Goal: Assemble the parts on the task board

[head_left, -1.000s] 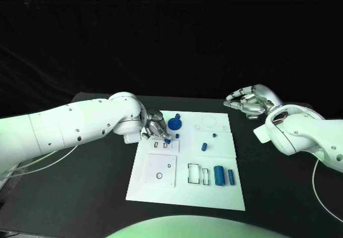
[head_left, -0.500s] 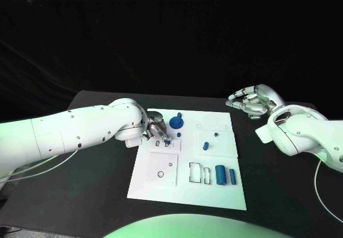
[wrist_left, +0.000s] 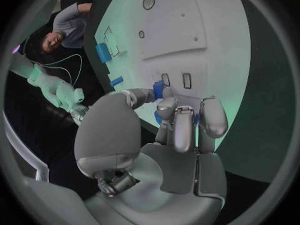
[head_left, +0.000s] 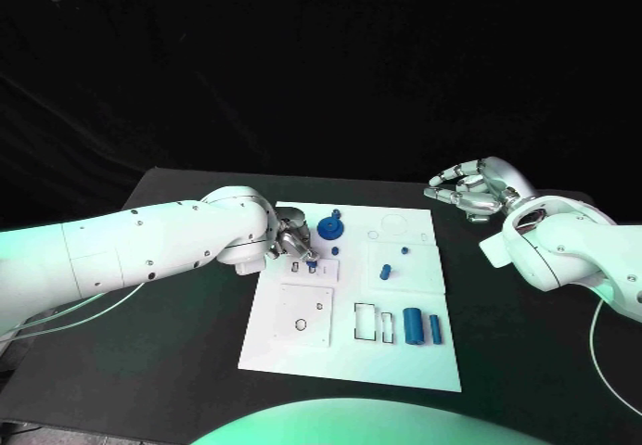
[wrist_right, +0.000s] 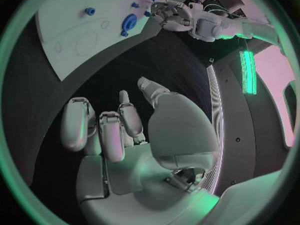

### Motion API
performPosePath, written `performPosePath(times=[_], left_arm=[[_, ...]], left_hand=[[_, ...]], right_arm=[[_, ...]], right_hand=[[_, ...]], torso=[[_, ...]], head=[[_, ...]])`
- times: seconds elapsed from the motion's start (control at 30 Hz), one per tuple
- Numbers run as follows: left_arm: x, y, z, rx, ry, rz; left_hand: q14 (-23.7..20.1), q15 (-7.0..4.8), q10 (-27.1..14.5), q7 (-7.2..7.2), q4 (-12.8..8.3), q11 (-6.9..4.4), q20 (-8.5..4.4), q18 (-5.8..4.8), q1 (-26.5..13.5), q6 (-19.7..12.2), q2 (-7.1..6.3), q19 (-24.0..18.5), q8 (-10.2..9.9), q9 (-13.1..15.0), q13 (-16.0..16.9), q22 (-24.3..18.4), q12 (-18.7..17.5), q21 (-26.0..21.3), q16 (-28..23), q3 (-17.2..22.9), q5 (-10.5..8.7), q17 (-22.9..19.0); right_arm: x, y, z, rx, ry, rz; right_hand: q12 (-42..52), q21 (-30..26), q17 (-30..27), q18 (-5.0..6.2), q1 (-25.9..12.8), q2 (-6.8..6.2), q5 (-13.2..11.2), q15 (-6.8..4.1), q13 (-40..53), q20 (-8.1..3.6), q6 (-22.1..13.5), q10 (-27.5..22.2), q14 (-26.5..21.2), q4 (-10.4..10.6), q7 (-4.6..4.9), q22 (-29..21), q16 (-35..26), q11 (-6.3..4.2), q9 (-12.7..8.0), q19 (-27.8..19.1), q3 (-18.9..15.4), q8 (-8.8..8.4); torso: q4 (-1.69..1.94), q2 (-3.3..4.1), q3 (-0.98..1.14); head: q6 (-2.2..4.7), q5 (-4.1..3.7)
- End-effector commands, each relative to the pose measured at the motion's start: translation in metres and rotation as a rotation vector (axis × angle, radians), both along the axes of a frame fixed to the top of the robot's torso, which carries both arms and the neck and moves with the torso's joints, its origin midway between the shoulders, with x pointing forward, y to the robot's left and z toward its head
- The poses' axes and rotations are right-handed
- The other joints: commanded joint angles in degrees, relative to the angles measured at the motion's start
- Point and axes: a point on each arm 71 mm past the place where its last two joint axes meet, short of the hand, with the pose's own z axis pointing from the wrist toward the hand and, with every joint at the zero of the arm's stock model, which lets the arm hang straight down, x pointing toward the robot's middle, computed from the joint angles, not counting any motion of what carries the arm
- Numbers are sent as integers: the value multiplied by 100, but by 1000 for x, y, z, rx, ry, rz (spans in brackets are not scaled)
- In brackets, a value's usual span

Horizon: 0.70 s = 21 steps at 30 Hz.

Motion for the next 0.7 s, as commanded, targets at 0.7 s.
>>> performPosePath(times=[0.7], left_arm=[[-3, -7, -5, 90, -3, -94]], left_hand=[[259, -50, 98, -28, -1327, -18, -11, -95, -94, 73, -3, 88, 51, 35, 74, 89, 99, 64, 28, 1279, 143, 217]], right_arm=[[-1, 0, -2, -1, -1, 9]], right_hand=[[-18, -37, 531, 61, 6, -29, 33, -23, -5, -10, -38, -34, 374, 26, -2, 156, -18, 13, 5, -25, -1, 30]], torso=[[0, 2, -3]], head=[[-33, -19]])
